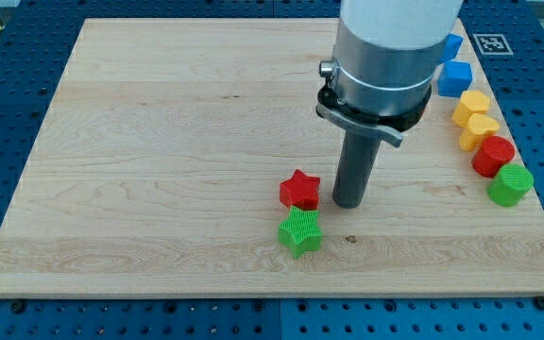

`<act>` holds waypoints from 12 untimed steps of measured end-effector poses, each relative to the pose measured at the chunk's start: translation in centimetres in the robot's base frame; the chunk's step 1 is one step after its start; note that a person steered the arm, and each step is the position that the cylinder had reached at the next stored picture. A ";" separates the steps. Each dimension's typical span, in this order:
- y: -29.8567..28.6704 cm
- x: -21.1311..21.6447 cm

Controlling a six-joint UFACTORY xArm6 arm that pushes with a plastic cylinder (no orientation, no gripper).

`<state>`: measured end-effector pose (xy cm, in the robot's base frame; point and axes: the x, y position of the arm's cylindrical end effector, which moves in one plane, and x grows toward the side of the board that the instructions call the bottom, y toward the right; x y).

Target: Move the green circle to the top of the red star

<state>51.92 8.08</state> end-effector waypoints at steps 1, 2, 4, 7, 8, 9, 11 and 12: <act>0.0 -1.1; 0.0 -1.1; 0.0 -1.5; 0.0 -2.2; 0.0 -2.2; 0.0 -2.2; 5.6 0.0; 7.9 2.7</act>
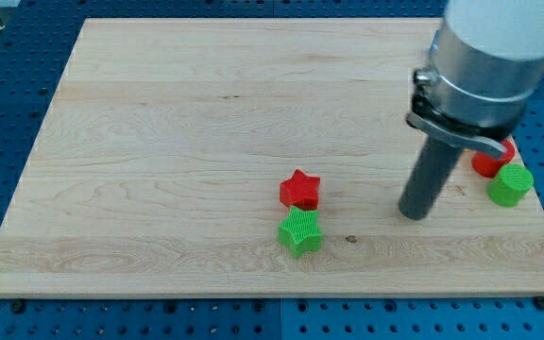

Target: Move the green circle to the top of the red star

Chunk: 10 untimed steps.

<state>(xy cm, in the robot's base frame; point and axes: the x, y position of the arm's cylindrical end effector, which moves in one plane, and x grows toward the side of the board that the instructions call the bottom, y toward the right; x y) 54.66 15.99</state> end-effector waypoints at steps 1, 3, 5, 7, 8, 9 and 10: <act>5.5 3.0; 16.8 4.2; 18.2 -0.8; 14.5 -2.5; 13.7 -2.5; 13.5 -2.6; 11.9 -3.0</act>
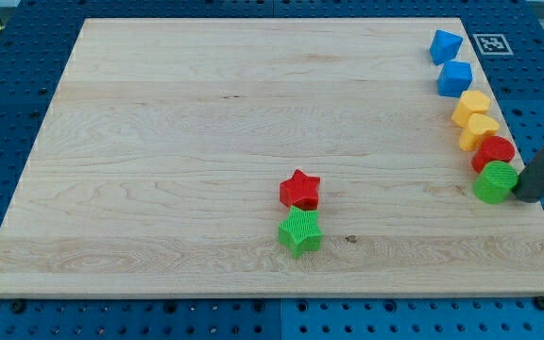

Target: Move the green circle to the top of the red star

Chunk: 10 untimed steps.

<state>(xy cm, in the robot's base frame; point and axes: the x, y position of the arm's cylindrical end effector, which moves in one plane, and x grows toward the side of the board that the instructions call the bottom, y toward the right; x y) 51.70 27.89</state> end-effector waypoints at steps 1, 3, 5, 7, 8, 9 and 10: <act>-0.1 0.0; -2.5 -0.6; -5.3 -1.9; -5.7 -1.0; -6.4 -1.0; -9.1 -1.9; -9.2 -2.4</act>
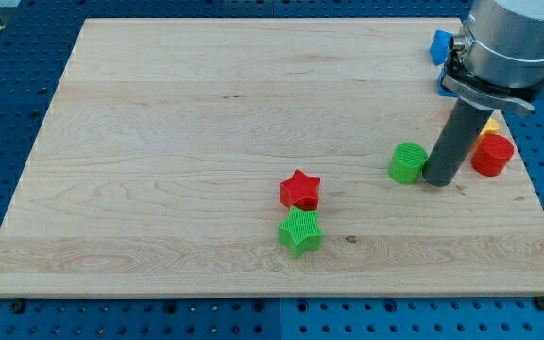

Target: Move the green circle to the top of the red star

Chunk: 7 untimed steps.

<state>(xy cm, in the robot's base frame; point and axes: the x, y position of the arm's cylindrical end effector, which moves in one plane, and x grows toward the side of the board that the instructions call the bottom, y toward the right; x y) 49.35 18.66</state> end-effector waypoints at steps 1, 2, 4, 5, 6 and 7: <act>1.5 -0.9; 0.2 -3.1; -0.6 -4.3; -0.6 -4.3; -1.3 -4.3; -3.8 -4.2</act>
<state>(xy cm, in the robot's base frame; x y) 45.19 14.84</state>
